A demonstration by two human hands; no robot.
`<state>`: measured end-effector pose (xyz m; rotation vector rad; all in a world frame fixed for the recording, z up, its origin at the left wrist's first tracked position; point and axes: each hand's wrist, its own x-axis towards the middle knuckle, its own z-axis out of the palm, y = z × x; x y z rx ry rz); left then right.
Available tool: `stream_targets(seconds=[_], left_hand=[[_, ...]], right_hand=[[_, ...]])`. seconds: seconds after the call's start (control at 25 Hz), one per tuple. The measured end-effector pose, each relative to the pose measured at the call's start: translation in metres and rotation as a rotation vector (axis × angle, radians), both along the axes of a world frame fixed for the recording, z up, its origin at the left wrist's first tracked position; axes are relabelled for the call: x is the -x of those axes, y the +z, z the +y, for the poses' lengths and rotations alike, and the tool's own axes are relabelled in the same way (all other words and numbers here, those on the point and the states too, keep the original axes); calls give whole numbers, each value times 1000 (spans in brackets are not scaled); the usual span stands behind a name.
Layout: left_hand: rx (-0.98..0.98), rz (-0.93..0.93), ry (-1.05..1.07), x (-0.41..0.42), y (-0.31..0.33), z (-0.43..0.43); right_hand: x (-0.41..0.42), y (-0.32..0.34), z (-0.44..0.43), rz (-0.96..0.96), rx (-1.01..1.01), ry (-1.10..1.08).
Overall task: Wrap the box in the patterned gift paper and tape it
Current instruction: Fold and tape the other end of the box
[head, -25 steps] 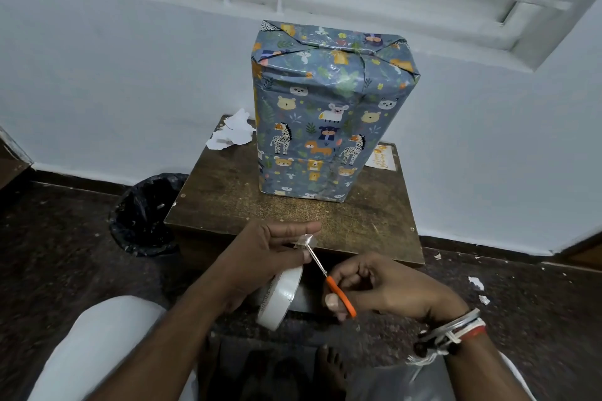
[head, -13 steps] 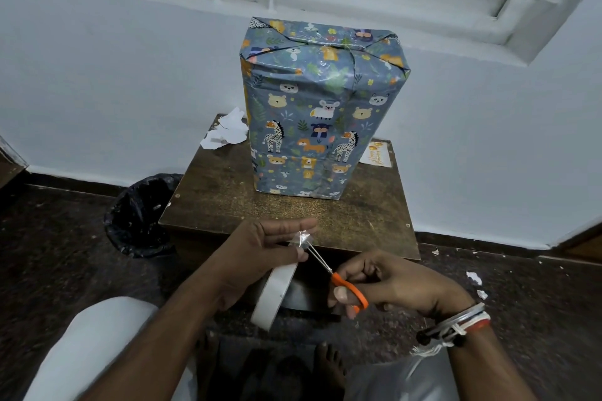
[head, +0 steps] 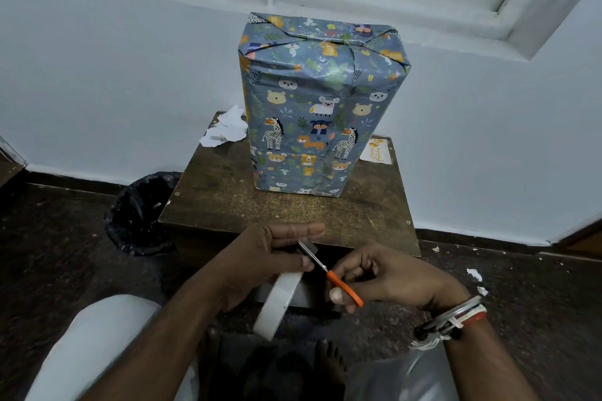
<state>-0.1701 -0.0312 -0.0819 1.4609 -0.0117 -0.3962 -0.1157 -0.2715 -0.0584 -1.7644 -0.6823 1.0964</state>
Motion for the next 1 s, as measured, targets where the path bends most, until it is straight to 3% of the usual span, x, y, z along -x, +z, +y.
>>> stream_targets(seconds=[0.52,1.0], left_hand=[[-69,-33,22,1,-2,3],[-2,13,1,0,2,0]], right_hand=[[-1,-2,-2,-19,10,-12],[-1,3,-3,-46,28,4]])
